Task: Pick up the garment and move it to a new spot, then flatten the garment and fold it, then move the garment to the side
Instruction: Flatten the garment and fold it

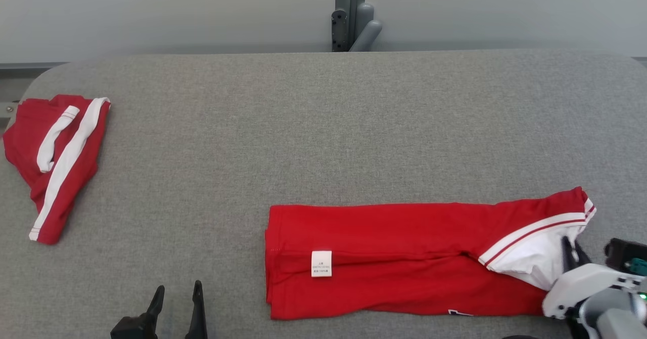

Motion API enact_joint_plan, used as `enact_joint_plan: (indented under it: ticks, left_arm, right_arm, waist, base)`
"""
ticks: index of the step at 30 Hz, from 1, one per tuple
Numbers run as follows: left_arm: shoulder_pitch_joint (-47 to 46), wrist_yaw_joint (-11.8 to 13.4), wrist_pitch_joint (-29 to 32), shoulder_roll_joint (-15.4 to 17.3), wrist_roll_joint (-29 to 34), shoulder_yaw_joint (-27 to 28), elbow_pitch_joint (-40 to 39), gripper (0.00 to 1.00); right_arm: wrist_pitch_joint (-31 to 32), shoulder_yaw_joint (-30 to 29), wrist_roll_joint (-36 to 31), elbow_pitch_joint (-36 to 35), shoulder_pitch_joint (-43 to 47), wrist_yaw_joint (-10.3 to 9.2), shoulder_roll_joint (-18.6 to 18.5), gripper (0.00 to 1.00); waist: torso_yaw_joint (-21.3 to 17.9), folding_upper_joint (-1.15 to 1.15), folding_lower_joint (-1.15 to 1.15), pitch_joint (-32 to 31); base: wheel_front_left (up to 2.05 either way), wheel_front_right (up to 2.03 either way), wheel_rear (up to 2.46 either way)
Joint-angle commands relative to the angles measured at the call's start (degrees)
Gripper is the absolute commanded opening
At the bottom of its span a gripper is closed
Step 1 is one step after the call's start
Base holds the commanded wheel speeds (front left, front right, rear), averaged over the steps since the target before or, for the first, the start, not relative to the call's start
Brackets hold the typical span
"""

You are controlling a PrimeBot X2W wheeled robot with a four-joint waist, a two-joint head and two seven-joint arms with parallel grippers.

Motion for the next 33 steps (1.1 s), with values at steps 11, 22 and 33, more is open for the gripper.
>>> enact_joint_plan:
  ticks: [11, 22, 33]
  left_arm:
    - [0.94, -0.36, 0.0, 0.17, -2.38, -1.53, -0.21, 1.0]
    - [-1.3, -0.61, 0.01, 0.16, -1.84, -4.31, 0.0, 1.0]
    - [-2.66, -0.25, 0.01, 0.14, -2.85, -7.14, 0.27, 1.0]
  right_arm:
    - [5.02, 23.3, 10.61, -24.83, 6.86, -0.05, 1.76, 0.0]
    - [9.72, 36.83, 14.23, -31.22, 2.58, -0.05, 5.18, 0.0]
    - [7.58, 44.28, 13.94, -19.88, -6.9, -0.05, 8.93, 0.0]
  waist:
    - [-2.39, 0.0, 0.0, -1.54]
    - [3.76, 0.0, 0.0, -0.14]
    - [12.75, 0.0, 0.0, 2.46]
  base:
    - [0.0, 0.0, 0.0]
    - [0.0, 0.0, 0.0]
    - [0.0, 0.0, 0.0]
